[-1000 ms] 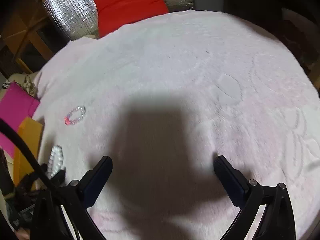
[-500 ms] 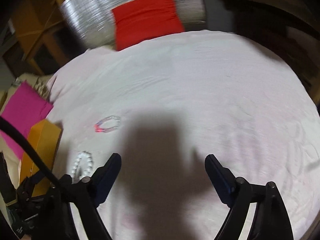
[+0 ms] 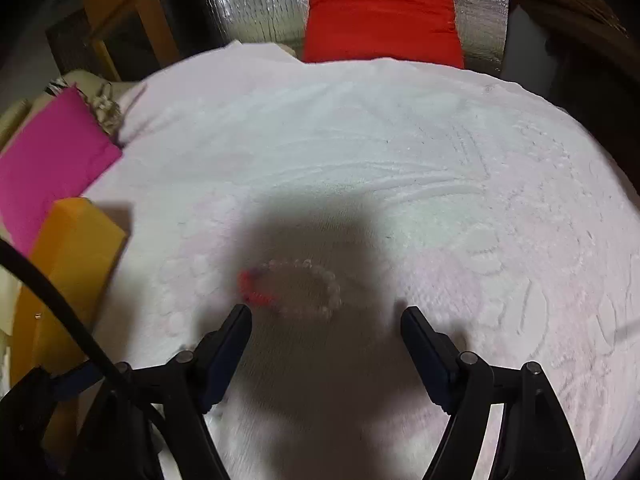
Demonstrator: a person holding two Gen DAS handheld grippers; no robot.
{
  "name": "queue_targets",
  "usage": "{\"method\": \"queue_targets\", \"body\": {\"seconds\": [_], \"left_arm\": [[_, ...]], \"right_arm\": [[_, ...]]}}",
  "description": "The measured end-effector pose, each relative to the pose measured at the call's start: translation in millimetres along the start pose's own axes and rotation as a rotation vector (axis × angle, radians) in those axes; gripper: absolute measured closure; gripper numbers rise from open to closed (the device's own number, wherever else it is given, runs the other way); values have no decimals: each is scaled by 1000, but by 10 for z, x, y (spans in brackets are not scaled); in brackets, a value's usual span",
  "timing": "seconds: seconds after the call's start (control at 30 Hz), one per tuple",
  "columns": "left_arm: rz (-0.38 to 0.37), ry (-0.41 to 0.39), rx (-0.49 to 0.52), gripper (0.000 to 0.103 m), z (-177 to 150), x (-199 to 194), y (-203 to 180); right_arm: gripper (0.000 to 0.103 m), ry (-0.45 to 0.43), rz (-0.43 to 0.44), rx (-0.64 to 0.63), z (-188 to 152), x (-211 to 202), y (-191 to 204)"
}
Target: Organize jewelry
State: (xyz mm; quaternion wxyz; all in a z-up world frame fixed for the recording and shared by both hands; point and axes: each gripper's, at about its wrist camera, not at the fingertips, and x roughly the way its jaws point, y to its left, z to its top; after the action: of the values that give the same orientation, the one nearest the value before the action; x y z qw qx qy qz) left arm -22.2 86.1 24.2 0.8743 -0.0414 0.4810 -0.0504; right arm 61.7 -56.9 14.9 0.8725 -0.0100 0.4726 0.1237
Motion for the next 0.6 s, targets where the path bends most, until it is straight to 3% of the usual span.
{"method": "queue_targets", "body": {"seconds": [0.1,0.17,0.23,0.33,0.6], "left_arm": [[2,6,4,23,-4,24,5],[-1,4,12,23,-13,23,0],[-2,5,16,23,-16,18,5],[-10,6,16,23,-17,19,19],[-49,-7,30,23,-33,-31,-66]], "right_arm": [[26,-4,-79,-48,44,105,103],[47,-33,-101,-50,48,93,129],[76,-44,-128,-44,47,73,116],[94,-59,-91,28,39,33,5],[94,-56,43,199,-97,-205,-565]]}}
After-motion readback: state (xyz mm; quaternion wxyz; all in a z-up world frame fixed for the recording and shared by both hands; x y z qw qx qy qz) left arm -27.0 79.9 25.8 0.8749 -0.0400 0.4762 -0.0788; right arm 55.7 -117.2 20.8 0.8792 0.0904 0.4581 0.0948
